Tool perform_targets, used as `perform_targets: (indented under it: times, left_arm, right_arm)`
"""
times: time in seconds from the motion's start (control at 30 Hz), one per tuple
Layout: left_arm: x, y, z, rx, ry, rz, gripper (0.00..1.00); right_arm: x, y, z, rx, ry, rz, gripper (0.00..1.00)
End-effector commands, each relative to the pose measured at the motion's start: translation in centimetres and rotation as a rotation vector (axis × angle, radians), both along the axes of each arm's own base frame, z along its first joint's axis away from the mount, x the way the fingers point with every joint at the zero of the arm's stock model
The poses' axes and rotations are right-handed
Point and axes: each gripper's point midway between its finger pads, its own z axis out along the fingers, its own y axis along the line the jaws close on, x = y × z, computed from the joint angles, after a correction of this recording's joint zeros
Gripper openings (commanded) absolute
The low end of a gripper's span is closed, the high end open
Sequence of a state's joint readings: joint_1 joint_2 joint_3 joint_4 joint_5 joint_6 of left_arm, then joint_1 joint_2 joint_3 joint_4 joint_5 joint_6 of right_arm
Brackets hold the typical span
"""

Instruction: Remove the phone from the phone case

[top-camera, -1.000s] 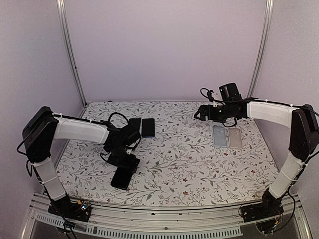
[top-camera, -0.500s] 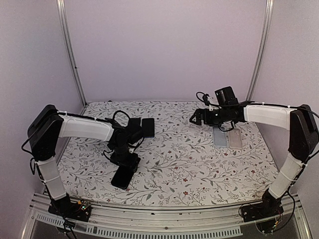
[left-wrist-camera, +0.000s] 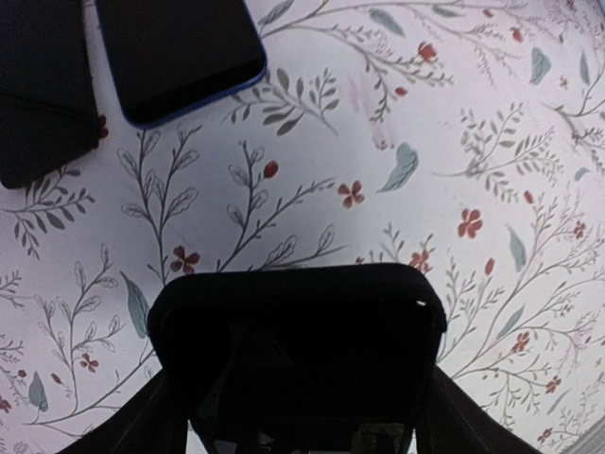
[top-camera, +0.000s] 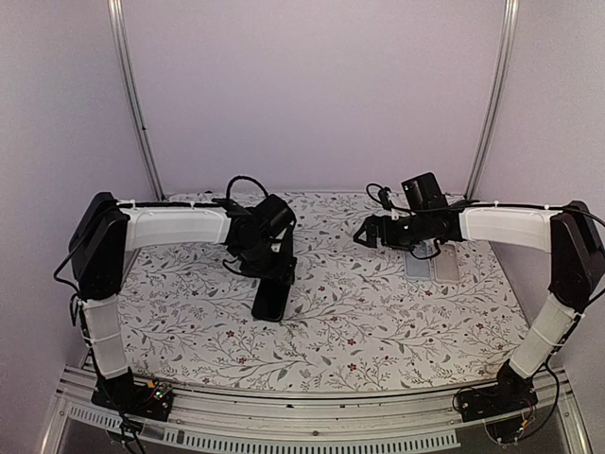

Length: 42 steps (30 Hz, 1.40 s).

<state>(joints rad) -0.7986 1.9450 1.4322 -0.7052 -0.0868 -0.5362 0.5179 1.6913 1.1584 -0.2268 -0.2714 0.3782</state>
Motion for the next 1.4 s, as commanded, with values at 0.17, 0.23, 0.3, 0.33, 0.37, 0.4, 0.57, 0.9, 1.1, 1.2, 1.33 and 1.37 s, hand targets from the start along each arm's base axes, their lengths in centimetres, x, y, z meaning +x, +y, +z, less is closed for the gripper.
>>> perform_targets:
  times: [0.17, 0.23, 0.3, 0.33, 0.37, 0.4, 0.57, 0.9, 1.1, 1.2, 1.33, 1.37]
  left_arm:
    - [4.9, -5.4, 4.6, -0.233, -0.096, 0.046, 0.4]
    - [5.6, -6.3, 5.5, -0.295, -0.096, 0.054, 0.4]
    - [6.3, -7.2, 6.5, -0.346, -0.107, 0.058, 0.4]
    - [6.5, -7.5, 7.0, -0.365, -0.113, 0.059, 0.4]
    - [6.8, -7.9, 7.5, -0.388, -0.12, 0.062, 0.4]
    - [7.0, -8.3, 7.9, -0.409, -0.121, 0.061, 0.4]
    - [7.7, -9.9, 9.3, -0.501, -0.12, 0.061, 0.4]
    - [8.5, -11.5, 11.9, -0.611, -0.136, 0.058, 0.4]
    - [8.3, -12.1, 12.2, -0.642, -0.121, 0.044, 0.4]
    - [8.4, -12.2, 12.7, -0.65, -0.129, 0.041, 0.4]
    - [8.4, -12.2, 13.4, -0.66, -0.146, 0.031, 0.42]
    - [8.5, -12.2, 13.5, -0.661, -0.15, 0.029, 0.43]
  right_arm:
    - [-2.6, 2.9, 1.9, 0.145, -0.053, 0.049, 0.97]
    - [-3.4, 3.9, 2.3, 0.191, -0.059, 0.074, 0.96]
    - [-4.2, 5.0, 2.4, 0.221, -0.052, 0.094, 0.94]
    - [-4.6, 5.5, 2.4, 0.228, -0.05, 0.106, 0.94]
    - [-4.8, 5.9, 2.3, 0.237, -0.045, 0.113, 0.93]
    - [-5.1, 6.4, 2.3, 0.242, -0.042, 0.124, 0.93]
    - [-5.8, 8.3, 1.8, 0.276, -0.013, 0.16, 0.9]
    - [-5.1, 9.7, 0.6, 0.264, 0.015, 0.148, 0.79]
    - [-4.5, 10.2, 0.6, 0.263, 0.017, 0.143, 0.64]
    - [-4.3, 10.4, 0.7, 0.265, 0.014, 0.143, 0.52]
    - [-4.1, 10.5, 0.8, 0.267, 0.016, 0.144, 0.3]
    - [-4.0, 10.6, 0.7, 0.266, 0.02, 0.143, 0.26]
